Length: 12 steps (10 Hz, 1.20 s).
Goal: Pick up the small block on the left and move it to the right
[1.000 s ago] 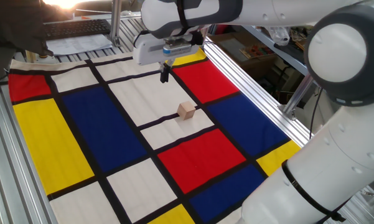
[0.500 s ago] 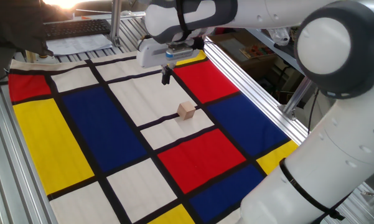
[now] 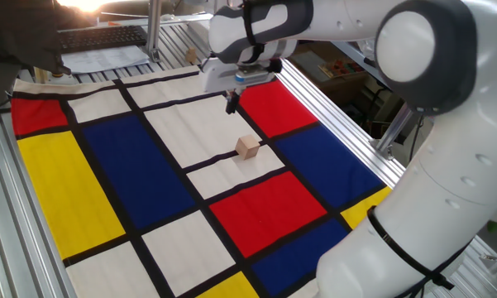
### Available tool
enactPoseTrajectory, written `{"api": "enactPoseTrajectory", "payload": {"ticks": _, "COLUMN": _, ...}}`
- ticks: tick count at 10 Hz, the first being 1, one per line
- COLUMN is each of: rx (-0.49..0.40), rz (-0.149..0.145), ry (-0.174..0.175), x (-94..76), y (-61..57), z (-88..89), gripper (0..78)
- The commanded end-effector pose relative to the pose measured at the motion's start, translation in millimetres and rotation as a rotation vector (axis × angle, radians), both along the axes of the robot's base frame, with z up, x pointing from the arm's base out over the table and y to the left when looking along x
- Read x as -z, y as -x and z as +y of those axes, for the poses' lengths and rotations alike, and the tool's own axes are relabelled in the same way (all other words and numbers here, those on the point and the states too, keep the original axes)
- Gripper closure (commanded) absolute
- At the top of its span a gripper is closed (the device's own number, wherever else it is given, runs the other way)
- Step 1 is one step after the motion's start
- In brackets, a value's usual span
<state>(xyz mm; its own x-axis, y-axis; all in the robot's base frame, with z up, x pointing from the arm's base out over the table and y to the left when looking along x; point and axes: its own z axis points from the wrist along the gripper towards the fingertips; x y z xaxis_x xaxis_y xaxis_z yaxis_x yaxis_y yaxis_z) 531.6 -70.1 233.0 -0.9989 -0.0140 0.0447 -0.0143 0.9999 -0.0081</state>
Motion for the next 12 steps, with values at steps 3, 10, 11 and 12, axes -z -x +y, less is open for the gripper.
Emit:
{"api": "enactPoseTrajectory", "payload": {"ticks": 3, "rx": -0.049, "rz": -0.001, "ry": -0.013, "x": 23.8, "y": -7.1, "z": -48.6, "gripper": 77.6}}
{"api": "enactPoseTrajectory", "payload": {"ticks": 10, "rx": -0.074, "rz": -0.010, "ry": -0.010, "x": 58.8, "y": -8.2, "z": -71.3, "gripper": 77.6}}
{"api": "enactPoseTrajectory", "payload": {"ticks": 11, "rx": -0.076, "rz": -0.011, "ry": -0.008, "x": 68.2, "y": -8.6, "z": -71.8, "gripper": 77.6}}
{"api": "enactPoseTrajectory", "payload": {"ticks": 12, "rx": -0.082, "rz": -0.027, "ry": -0.009, "x": 78.0, "y": -8.9, "z": -72.5, "gripper": 77.6}}
